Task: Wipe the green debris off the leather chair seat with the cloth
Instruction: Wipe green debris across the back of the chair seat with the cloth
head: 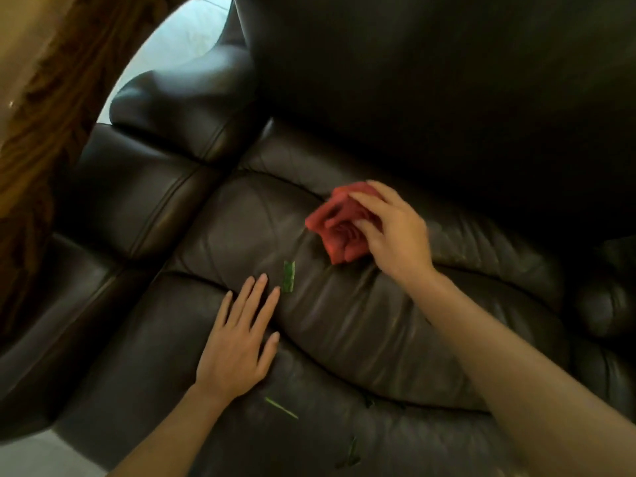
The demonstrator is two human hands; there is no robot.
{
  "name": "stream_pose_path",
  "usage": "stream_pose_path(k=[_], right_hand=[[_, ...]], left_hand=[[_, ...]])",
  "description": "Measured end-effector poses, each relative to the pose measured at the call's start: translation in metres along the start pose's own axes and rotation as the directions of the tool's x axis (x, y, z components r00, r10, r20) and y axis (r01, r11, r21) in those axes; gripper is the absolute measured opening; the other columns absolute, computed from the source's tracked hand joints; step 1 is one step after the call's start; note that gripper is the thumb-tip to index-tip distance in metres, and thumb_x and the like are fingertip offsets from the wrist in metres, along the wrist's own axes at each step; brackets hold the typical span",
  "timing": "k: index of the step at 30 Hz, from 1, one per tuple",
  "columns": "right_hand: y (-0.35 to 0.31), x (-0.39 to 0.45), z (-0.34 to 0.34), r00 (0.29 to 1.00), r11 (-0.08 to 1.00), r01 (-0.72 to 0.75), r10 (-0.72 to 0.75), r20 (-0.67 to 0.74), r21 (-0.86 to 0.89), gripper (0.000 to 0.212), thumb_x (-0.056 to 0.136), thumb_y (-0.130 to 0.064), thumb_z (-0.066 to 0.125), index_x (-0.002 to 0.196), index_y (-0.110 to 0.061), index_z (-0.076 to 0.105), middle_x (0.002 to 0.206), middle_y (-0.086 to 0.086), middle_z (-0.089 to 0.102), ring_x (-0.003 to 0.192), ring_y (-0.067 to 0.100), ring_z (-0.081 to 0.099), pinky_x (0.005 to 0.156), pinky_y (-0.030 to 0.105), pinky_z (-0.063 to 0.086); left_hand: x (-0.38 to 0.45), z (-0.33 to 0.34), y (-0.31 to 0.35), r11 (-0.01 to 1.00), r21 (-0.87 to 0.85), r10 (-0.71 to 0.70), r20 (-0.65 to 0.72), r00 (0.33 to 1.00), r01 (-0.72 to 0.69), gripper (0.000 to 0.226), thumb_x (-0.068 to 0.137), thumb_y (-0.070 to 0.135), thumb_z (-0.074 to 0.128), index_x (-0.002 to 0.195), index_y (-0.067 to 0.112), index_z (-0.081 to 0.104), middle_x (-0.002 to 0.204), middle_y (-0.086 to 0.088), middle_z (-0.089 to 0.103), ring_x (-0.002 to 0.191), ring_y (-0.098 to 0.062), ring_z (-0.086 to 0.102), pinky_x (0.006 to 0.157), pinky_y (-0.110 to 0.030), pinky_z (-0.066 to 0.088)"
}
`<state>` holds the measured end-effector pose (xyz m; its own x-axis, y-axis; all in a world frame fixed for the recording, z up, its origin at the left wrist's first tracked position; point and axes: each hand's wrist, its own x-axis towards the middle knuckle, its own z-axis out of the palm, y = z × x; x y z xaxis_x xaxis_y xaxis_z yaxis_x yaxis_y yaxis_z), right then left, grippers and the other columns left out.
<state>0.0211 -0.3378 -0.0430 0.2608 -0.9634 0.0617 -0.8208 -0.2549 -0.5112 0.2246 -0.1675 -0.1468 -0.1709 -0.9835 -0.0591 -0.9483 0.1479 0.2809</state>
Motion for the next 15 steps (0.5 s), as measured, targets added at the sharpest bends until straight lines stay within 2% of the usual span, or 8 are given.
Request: stream_pose_path(k=[2, 5, 8, 11, 13, 15], right_hand=[[-0.013, 0.029, 0.018, 0.990, 0.998, 0.065, -0.063, 0.124, -0.006, 0.041, 0.083, -0.017, 0.062, 0.124, -0.025, 0.057, 0.140, 0.003, 0.047, 0.124, 0.025, 0.047, 0.104, 0.034, 0.037], [-0.020, 0.045, 0.045, 0.926, 0.984, 0.137, -0.088, 0.367, -0.110, 0.040, 0.087, -0.020, 0.058, 0.126, -0.028, 0.055, 0.136, 0.003, 0.050, 0.123, 0.028, 0.046, 0.101, 0.035, 0.037], [-0.017, 0.039, 0.041, 0.918, 0.974, 0.040, 0.052, 0.392, -0.225, 0.038, 0.089, -0.022, 0.055, 0.126, -0.031, 0.053, 0.127, 0.006, 0.055, 0.118, 0.032, 0.049, 0.095, 0.039, 0.042], [-0.014, 0.020, 0.013, 0.880, 0.900, -0.104, 0.281, 0.382, -0.424, 0.033, 0.087, -0.024, 0.054, 0.119, -0.020, 0.057, 0.122, 0.014, 0.059, 0.112, 0.037, 0.054, 0.088, 0.039, 0.046], [-0.012, 0.002, -0.008, 0.827, 0.885, -0.106, 0.331, 0.454, -0.453, 0.028, 0.084, -0.026, 0.055, 0.111, -0.020, 0.061, 0.119, 0.014, 0.061, 0.109, 0.036, 0.057, 0.084, 0.037, 0.047], [-0.010, -0.008, -0.029, 0.786, 0.897, -0.138, 0.358, 0.505, -0.420, 0.026, 0.082, -0.031, 0.056, 0.107, -0.030, 0.064, 0.115, 0.009, 0.064, 0.107, 0.034, 0.058, 0.083, 0.035, 0.046]], left_hand=[[-0.001, 0.005, -0.002, 1.000, -0.006, 0.000, 0.002, 1.000, 0.000, 0.065, 0.089, 0.039, 0.035, 0.148, 0.016, 0.019, 0.156, -0.011, 0.019, 0.144, -0.025, 0.015, 0.114, -0.045, 0.019], [-0.002, 0.010, -0.004, 1.000, -0.019, 0.001, 0.001, 1.000, -0.001, 0.068, 0.088, 0.038, 0.037, 0.149, 0.018, 0.016, 0.156, -0.010, 0.016, 0.145, -0.024, 0.013, 0.115, -0.043, 0.015], [-0.001, 0.012, -0.005, 1.000, -0.020, 0.004, -0.005, 1.000, -0.004, 0.068, 0.087, 0.037, 0.039, 0.148, 0.017, 0.018, 0.156, -0.010, 0.017, 0.144, -0.025, 0.014, 0.115, -0.044, 0.015], [0.000, 0.013, -0.003, 0.999, -0.043, 0.003, -0.001, 1.000, -0.003, 0.068, 0.086, 0.037, 0.039, 0.148, 0.017, 0.020, 0.156, -0.011, 0.018, 0.144, -0.026, 0.016, 0.115, -0.044, 0.017], [-0.001, 0.014, -0.003, 0.998, -0.055, 0.004, -0.004, 1.000, -0.004, 0.069, 0.085, 0.037, 0.039, 0.148, 0.017, 0.019, 0.156, -0.010, 0.017, 0.144, -0.026, 0.017, 0.115, -0.044, 0.016], [-0.001, 0.016, -0.005, 0.999, -0.053, 0.004, -0.001, 1.000, -0.004, 0.068, 0.086, 0.038, 0.037, 0.148, 0.018, 0.018, 0.156, -0.009, 0.016, 0.144, -0.026, 0.017, 0.116, -0.043, 0.014]])
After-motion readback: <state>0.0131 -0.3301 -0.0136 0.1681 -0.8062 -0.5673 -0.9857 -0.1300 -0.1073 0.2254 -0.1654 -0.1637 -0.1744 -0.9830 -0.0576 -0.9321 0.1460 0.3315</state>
